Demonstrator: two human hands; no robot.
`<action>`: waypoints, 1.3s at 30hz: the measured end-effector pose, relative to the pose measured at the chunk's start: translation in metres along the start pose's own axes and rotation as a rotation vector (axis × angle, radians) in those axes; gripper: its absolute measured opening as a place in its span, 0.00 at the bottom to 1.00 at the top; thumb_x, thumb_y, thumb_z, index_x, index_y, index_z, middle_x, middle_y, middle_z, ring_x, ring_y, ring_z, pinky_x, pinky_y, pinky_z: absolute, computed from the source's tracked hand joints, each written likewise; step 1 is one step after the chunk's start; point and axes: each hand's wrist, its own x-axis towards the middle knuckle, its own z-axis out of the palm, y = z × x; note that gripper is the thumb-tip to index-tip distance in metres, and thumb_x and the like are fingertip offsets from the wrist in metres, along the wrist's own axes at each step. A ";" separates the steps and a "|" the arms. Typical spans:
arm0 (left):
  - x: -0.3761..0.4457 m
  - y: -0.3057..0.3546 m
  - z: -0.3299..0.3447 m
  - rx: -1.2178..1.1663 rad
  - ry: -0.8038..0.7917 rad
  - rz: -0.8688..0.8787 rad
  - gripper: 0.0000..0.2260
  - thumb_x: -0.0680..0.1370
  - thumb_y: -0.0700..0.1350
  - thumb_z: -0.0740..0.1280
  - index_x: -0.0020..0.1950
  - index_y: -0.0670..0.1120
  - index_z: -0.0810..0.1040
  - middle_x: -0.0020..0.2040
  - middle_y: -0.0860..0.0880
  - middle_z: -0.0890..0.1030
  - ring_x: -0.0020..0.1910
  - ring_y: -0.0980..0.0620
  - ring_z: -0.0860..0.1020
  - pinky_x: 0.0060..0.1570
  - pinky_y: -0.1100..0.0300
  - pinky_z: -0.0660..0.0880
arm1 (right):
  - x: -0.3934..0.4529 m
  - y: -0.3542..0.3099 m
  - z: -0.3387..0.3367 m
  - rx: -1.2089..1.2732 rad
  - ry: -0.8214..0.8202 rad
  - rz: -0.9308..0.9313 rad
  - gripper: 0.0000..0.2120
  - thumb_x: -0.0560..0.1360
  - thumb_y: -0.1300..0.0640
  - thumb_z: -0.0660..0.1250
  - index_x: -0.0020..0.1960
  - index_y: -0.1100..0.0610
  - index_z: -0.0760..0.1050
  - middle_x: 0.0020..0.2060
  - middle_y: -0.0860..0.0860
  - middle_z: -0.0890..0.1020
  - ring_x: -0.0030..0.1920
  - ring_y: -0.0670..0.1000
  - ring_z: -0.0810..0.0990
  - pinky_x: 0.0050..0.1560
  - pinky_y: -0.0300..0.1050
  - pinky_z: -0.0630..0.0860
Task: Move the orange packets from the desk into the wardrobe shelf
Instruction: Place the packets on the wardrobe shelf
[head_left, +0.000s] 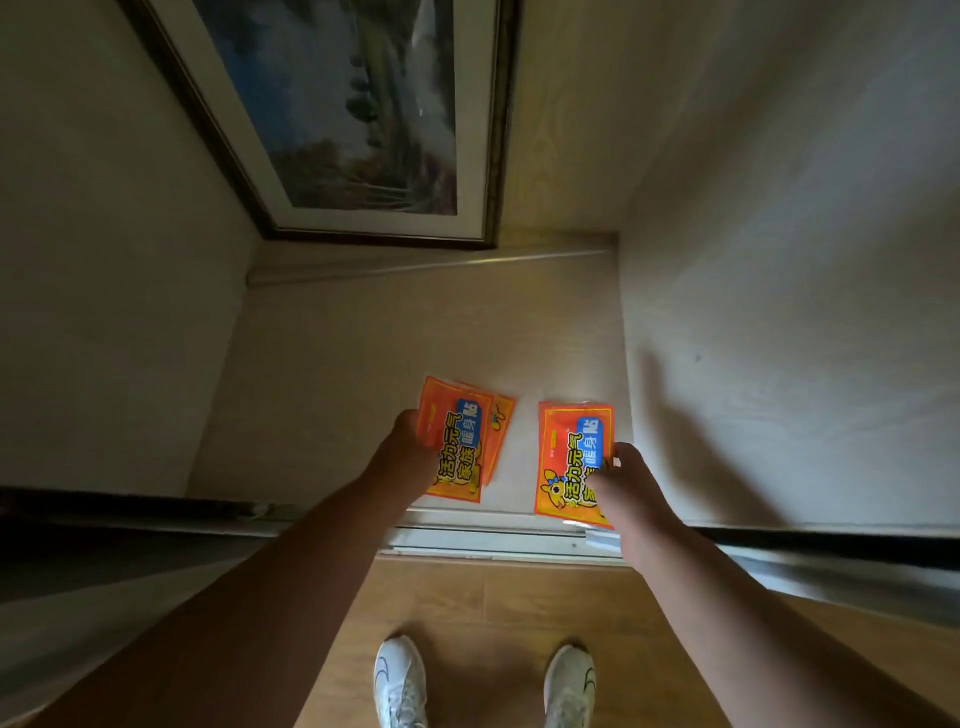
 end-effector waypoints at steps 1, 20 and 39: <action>0.011 -0.005 0.006 0.016 -0.007 -0.002 0.16 0.78 0.37 0.60 0.65 0.49 0.72 0.56 0.44 0.81 0.51 0.45 0.80 0.48 0.56 0.76 | 0.013 0.003 0.004 0.001 0.000 0.007 0.12 0.76 0.65 0.59 0.55 0.52 0.74 0.49 0.55 0.84 0.50 0.58 0.84 0.48 0.50 0.78; 0.083 -0.056 0.052 0.693 0.041 0.240 0.50 0.64 0.64 0.75 0.81 0.63 0.53 0.81 0.43 0.56 0.78 0.38 0.58 0.71 0.42 0.67 | 0.067 0.046 0.042 -0.800 -0.005 -0.459 0.43 0.74 0.35 0.69 0.80 0.29 0.47 0.84 0.50 0.42 0.84 0.63 0.44 0.78 0.70 0.56; 0.044 -0.053 0.107 0.660 0.090 0.426 0.29 0.74 0.56 0.74 0.74 0.64 0.70 0.82 0.49 0.53 0.76 0.44 0.57 0.68 0.49 0.71 | 0.084 0.055 0.036 -0.935 0.094 -0.372 0.33 0.79 0.43 0.62 0.81 0.32 0.55 0.85 0.54 0.49 0.82 0.71 0.45 0.77 0.69 0.60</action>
